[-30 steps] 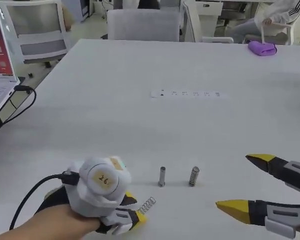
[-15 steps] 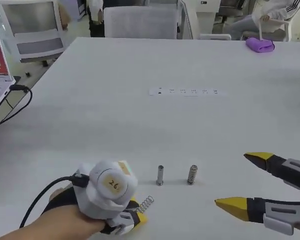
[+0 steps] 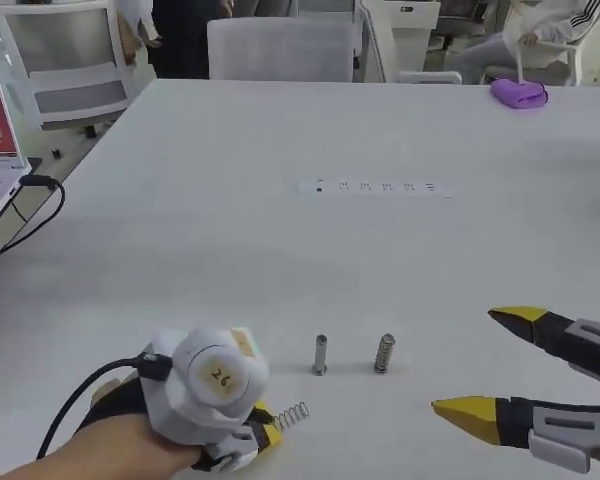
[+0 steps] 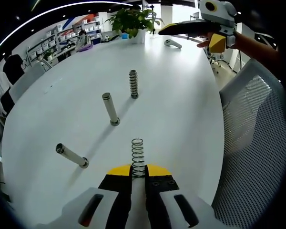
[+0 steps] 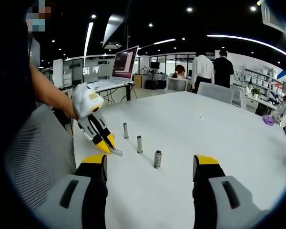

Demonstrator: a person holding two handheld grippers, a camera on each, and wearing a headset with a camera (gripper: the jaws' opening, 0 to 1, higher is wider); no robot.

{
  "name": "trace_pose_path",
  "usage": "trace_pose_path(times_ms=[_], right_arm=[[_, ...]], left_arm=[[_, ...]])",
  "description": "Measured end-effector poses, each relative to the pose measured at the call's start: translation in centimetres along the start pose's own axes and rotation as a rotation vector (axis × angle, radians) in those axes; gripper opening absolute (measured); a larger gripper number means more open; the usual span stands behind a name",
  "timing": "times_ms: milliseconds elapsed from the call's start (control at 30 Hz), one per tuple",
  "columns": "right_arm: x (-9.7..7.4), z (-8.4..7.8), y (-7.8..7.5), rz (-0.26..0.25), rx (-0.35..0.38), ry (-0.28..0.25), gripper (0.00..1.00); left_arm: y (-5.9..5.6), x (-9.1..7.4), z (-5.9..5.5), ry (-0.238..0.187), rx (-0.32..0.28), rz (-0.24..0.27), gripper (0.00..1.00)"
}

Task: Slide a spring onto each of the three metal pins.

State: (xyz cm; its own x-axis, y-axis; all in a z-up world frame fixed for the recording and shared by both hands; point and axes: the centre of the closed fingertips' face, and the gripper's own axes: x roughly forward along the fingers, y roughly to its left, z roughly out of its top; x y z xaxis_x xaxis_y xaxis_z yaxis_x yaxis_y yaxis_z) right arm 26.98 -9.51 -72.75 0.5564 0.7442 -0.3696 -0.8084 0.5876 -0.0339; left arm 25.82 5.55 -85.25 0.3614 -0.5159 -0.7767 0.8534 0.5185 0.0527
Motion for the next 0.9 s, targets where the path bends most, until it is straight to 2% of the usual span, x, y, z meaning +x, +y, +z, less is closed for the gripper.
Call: trace_pose_path(times_ms=[300,433,633,900], right_arm=[[-0.4,0.3,0.1,0.002,-0.008,0.005,0.71],[-0.4,0.5,0.2,0.009,-0.011,0.001,0.7],[-0.4,1.1,0.4,0.02,-0.023,0.002,0.69],[-0.2,1.8,1.8,0.071,-0.049,0.007,0.67]], left_arm=[[-0.8,-1.4,0.7,-0.043,0.021,-0.03,0.02],[-1.0,-2.3,1.5,-0.08,0.031,-0.038,0.02],[-1.5,-4.1,2.9,-0.14,0.076,-0.052,0.02],[-2.3,-6.4,5.2,-0.235,0.142,-0.069,0.02]])
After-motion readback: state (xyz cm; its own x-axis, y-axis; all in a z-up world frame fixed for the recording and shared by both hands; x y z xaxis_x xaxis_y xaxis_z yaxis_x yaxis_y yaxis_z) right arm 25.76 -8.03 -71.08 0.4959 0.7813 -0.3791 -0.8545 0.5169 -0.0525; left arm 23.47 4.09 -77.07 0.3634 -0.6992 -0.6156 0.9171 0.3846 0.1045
